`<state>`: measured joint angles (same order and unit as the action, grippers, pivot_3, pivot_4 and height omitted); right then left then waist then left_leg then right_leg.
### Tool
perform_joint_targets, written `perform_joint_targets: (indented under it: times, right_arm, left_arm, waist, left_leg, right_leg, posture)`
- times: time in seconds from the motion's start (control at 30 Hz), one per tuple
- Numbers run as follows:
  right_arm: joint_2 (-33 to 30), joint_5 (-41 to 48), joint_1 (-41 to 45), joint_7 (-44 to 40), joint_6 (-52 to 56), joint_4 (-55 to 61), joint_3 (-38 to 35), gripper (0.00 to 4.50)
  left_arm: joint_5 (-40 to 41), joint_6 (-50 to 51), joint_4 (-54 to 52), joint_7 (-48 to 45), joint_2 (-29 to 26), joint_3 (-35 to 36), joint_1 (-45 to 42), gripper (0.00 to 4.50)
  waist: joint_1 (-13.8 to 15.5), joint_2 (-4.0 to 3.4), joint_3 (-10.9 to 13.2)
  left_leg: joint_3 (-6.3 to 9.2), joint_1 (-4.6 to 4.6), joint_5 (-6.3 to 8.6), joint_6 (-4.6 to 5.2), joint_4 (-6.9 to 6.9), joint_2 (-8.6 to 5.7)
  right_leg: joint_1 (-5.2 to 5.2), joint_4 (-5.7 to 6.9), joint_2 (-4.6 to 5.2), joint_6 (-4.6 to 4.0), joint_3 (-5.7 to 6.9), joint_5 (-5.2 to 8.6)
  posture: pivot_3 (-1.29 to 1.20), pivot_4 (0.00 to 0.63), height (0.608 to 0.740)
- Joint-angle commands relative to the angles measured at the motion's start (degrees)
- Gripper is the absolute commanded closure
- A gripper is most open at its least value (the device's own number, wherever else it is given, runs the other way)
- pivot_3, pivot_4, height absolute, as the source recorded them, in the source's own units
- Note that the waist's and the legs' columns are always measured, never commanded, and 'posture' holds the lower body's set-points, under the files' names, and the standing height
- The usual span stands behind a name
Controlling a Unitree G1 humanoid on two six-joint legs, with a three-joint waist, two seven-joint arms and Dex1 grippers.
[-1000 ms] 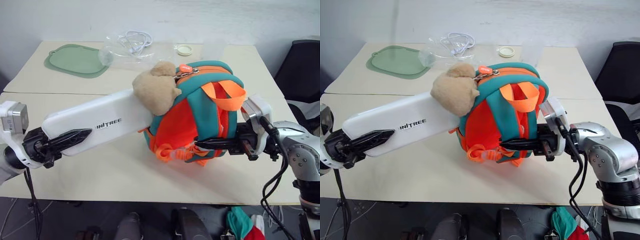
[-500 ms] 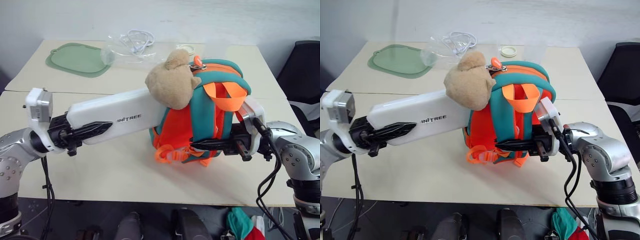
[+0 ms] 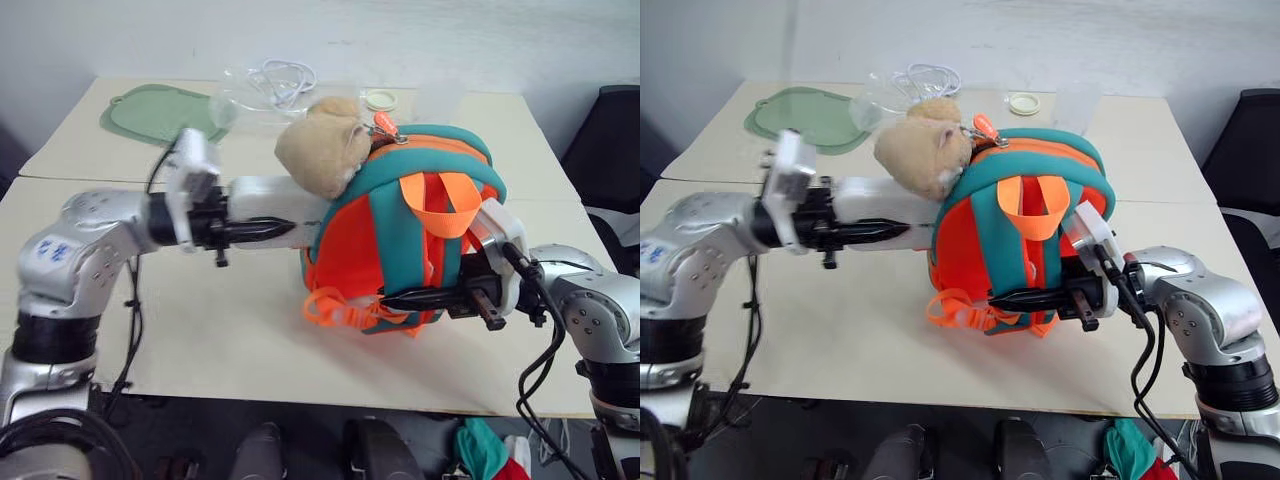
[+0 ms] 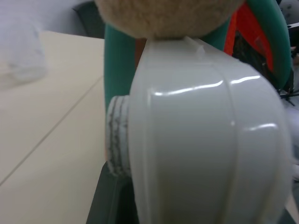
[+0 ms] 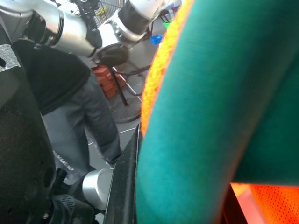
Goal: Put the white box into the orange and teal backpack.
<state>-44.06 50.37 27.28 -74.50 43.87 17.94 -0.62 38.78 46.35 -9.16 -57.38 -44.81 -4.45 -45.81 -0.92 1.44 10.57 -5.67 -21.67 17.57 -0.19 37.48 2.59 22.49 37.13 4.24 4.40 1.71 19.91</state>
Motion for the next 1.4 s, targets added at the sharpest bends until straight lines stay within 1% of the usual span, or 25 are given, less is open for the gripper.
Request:
perform_joint_targets:
  times: [0.03, 0.07, 0.17, 0.23, 0.3, 0.37, 0.4, 0.47, 0.57, 0.6, 0.67, 0.87, 0.93, 1.07, 1.13, 1.2, 1.3, 1.4]
  right_arm:
    - [-0.2, 0.7, 0.3, -0.9, -0.2, 2.0, 0.3, 4.49]
    - [-0.1, 0.6, 0.3, -0.9, -0.2, 2.1, 0.5, 4.49]
    - [0.5, 0.5, 0.3, -0.3, -0.5, 2.5, 0.8, 4.49]
    - [0.8, 0.5, 0.1, 0.2, -0.6, 3.0, 0.7, 4.49]
    - [1.1, 0.7, -0.3, 1.0, -0.6, 3.5, 0.5, 4.49]
    - [1.3, 0.8, -0.7, 1.9, -0.6, 3.9, 0.1, 4.49]
    - [1.3, 0.8, -1.0, 2.2, -0.6, 4.1, -0.1, 4.49]
    - [1.3, 0.7, -1.5, 2.8, -0.8, 4.2, -0.6, 4.49]
    - [1.3, 0.6, -2.2, 3.7, -1.0, 4.3, -1.1, 4.49]
    - [1.5, 0.4, -2.4, 4.1, -1.5, 3.8, -1.4, 4.49]
    - [1.7, -0.1, -2.6, 4.1, -2.1, 3.0, -1.6, 4.49]
    - [2.0, -1.3, -2.7, 3.9, -3.8, 1.5, -1.2, 4.49]
    - [2.1, -1.4, -2.7, 3.8, -4.0, 1.2, -1.1, 4.49]
    - [2.3, -1.7, -2.3, 3.5, -4.4, 0.4, -0.8, 4.49]
    - [2.4, -1.8, -2.0, 3.4, -4.5, -0.1, -0.3, 4.49]
    - [2.6, -2.0, -1.6, 3.3, -4.4, -0.4, 0.0, 4.49]
    - [2.7, -2.2, -1.2, 3.1, -4.4, -0.9, 0.1, 4.49]
    - [2.9, -2.3, -0.9, 3.0, -4.2, -1.0, 0.3, 4.49]
  left_arm:
    - [-3.0, -0.3, 5.2, 0.8, 6.2, -3.7, -6.1, 3.31]
    - [-3.6, -0.6, 7.0, 2.0, 8.3, -3.6, -7.3, 3.31]
    - [-12.0, -8.8, 11.6, 2.0, 12.4, -8.6, -8.7, 3.31]
    - [-11.8, -9.3, 12.9, 1.9, 15.1, -8.1, -8.3, 3.31]
    - [-10.9, -9.2, 13.1, 1.2, 16.6, -6.7, -7.6, 3.31]
    - [-10.1, -8.7, 13.0, 2.5, 17.5, -4.3, -6.8, 2.60]
    - [-9.8, -8.2, 13.0, 3.4, 17.6, -2.7, -6.6, 2.35]
    - [-8.5, -7.9, 11.7, 1.1, 16.3, -1.1, -6.1, 1.73]
    - [-7.1, -8.2, 9.1, -2.6, 13.0, 0.8, -4.4, 0.86]
    - [-6.6, -9.4, 8.8, -4.5, 11.4, 2.2, -3.7, 0.51]
    - [-5.6, -10.9, 9.0, -7.8, 8.4, 4.7, -2.5, 0.00]
    - [-3.5, -11.5, 11.8, -20.3, -3.7, 9.7, 3.9, 0.00]
    - [-3.1, -12.7, 12.3, -20.2, -4.3, 11.8, 5.1, 0.00]
    - [-1.7, -12.2, 12.7, -14.6, -0.1, 14.4, 3.4, 0.00]
    - [2.3, -8.8, 11.1, -9.9, 4.6, 15.9, 1.2, 0.00]
    - [3.4, -7.2, 9.6, -7.9, 7.3, 15.3, 0.0, 0.00]
    - [1.8, -7.9, 9.2, -6.9, 9.4, 13.1, -0.3, 0.00]
    - [5.1, -5.9, 8.6, -5.6, 12.9, 13.3, -1.1, 0.00]
  waist:
    - [0.0, 0.00, 0.0]
    - [0.3, 0.00, 0.0]
    - [0.5, 0.00, 0.0]
    - [0.5, 0.00, 0.0]
    - [0.7, 0.00, 0.0]
    - [0.8, 0.00, 0.0]
    - [0.8, 0.00, 0.0]
    - [0.7, 0.00, 0.0]
    - [0.5, 0.00, 0.0]
    - [0.5, 0.00, 0.0]
    - [0.2, 0.00, 0.0]
    - [-0.1, -0.01, 0.0]
    - [-0.1, 0.00, 0.0]
    - [1.0, 0.00, 0.0]
    - [1.1, 0.00, 0.0]
    - [0.9, 0.00, 0.0]
    - [0.5, 0.00, 0.0]
    - [0.4, 0.00, 0.0]
  left_leg:
    - [-0.02, 0.01, 0.00, 0.00, 0.01, 0.02]
    - [-0.03, 0.00, 0.00, 0.00, 0.07, 0.02]
    - [-0.01, -0.07, 0.01, 0.01, 0.31, 0.10]
    - [-0.03, -0.07, 0.01, 0.01, 0.34, 0.10]
    - [-0.01, -0.12, 0.00, 0.01, 0.41, 0.12]
    - [0.02, -0.16, 0.01, 0.01, 0.47, 0.12]
    - [0.04, -0.18, 0.01, 0.01, 0.49, 0.12]
    - [0.10, -0.25, 0.01, 0.01, 0.55, 0.12]
    - [0.11, -0.26, 0.01, 0.01, 0.55, 0.12]
    - [0.11, -0.28, 0.00, 0.00, 0.54, 0.13]
    - [0.11, -0.31, 0.00, 0.00, 0.54, 0.15]
    - [0.17, -0.37, 0.00, 0.00, 0.57, 0.13]
    - [0.19, -0.40, 0.00, 0.00, 0.57, 0.13]
    - [0.34, -0.51, 0.04, 0.07, 0.70, 0.08]
    - [0.38, -0.53, 0.06, 0.12, 0.72, 0.03]
    - [0.43, -0.59, 0.06, 0.15, 0.75, 0.03]
    - [0.38, -0.59, 0.07, 0.16, 0.72, 0.01]
    - [0.38, -0.58, 0.04, 0.11, 0.72, 0.06]
  right_leg:
    - [0.00, 0.00, -0.03, 0.00, -0.03, 0.00]
    - [0.00, 0.02, -0.04, 0.00, -0.02, 0.00]
    - [0.03, 0.09, -0.12, 0.00, -0.03, 0.00]
    - [0.06, 0.14, -0.14, 0.00, -0.08, 0.00]
    - [0.11, 0.24, -0.14, 0.00, -0.08, 0.00]
    - [0.11, 0.26, -0.13, 0.00, -0.07, 0.00]
    - [0.11, 0.28, -0.11, 0.00, -0.06, 0.00]
    - [0.14, 0.29, -0.09, 0.00, -0.03, 0.00]
    - [0.16, 0.32, -0.10, 0.00, -0.01, 0.00]
    - [0.18, 0.32, -0.11, 0.00, -0.01, 0.00]
    - [0.22, 0.33, -0.12, 0.00, -0.01, 0.00]
    - [0.23, 0.32, -0.09, 0.00, 0.10, 0.00]
    - [0.23, 0.32, -0.08, -0.01, 0.14, 0.00]
    - [0.21, 0.31, 0.02, 0.00, 0.30, 0.00]
    - [0.18, 0.32, 0.09, 0.00, 0.36, 0.00]
    - [0.14, 0.42, 0.10, 0.09, 0.41, -0.05]
    - [0.15, 0.41, 0.08, 0.13, 0.38, -0.07]
    - [0.16, 0.43, 0.02, 0.13, 0.40, -0.07]
  posture:
    - [0.00, 0.150, 0.740]
    - [0.00, 0.150, 0.740]
    - [0.00, 0.150, 0.740]
    - [0.00, 0.150, 0.740]
    - [0.00, 0.150, 0.740]
    - [0.00, 0.150, 0.740]
    - [0.00, 0.150, 0.740]
    - [0.00, 0.150, 0.740]
    - [0.00, 0.150, 0.740]
    - [0.00, 0.150, 0.740]
    - [0.00, 0.150, 0.740]
    - [0.00, 0.150, 0.740]
    - [0.00, 0.150, 0.740]
    - [0.00, 0.150, 0.740]
    - [0.00, 0.150, 0.740]
    - [0.00, 0.150, 0.740]
    - [0.00, 0.150, 0.740]
    - [0.00, 0.150, 0.740]
